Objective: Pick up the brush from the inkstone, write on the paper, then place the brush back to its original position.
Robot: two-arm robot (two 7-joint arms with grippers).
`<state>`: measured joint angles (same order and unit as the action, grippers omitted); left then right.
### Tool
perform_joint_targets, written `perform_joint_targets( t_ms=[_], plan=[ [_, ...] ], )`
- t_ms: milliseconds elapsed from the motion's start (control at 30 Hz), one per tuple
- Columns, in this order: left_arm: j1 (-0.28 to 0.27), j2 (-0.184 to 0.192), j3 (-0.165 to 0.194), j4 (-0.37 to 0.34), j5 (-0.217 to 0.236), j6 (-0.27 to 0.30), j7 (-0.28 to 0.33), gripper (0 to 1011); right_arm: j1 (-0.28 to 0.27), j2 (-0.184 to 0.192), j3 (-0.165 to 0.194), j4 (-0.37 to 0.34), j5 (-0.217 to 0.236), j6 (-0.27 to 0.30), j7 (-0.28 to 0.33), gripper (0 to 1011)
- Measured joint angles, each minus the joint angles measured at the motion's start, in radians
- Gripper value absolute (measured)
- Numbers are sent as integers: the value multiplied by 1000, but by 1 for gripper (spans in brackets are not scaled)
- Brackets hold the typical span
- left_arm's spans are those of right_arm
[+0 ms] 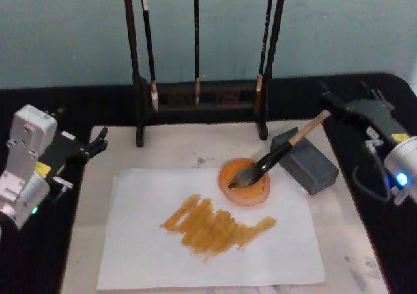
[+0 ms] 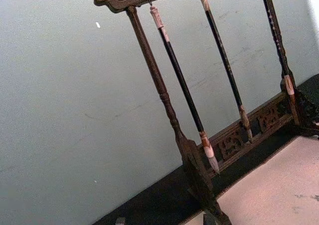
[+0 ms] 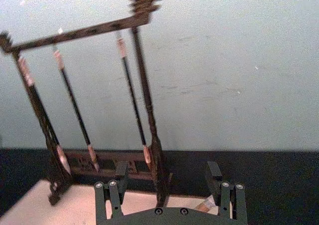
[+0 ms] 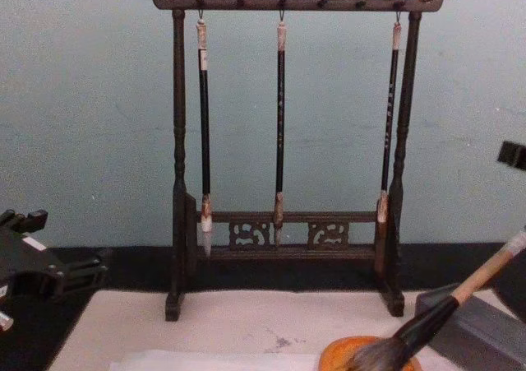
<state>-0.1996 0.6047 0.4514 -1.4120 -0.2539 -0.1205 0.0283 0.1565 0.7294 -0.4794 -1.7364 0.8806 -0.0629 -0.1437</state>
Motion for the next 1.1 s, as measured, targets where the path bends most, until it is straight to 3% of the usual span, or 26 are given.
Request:
perform_joint_targets(
  t_ms=[233,400,533,867,1100],
  plan=[
    [0,0,0,0,0,0,0,1010,-7,-15,-83,26,-232,-50,-29,1000],
    [0,0,0,0,0,0,0,1010,-23,-24,-107,50,-304,-85,-28,1000],
    [0,0,0,0,0,0,0,1010,-36,-29,-119,67,-324,-92,-10,1000],
    [0,0,0,0,0,0,0,1010,-67,-56,-114,107,-279,-63,41,1000],
    [0,0,0,0,0,0,0,1009,-67,-71,-103,128,-283,-57,54,1000]
  ],
)
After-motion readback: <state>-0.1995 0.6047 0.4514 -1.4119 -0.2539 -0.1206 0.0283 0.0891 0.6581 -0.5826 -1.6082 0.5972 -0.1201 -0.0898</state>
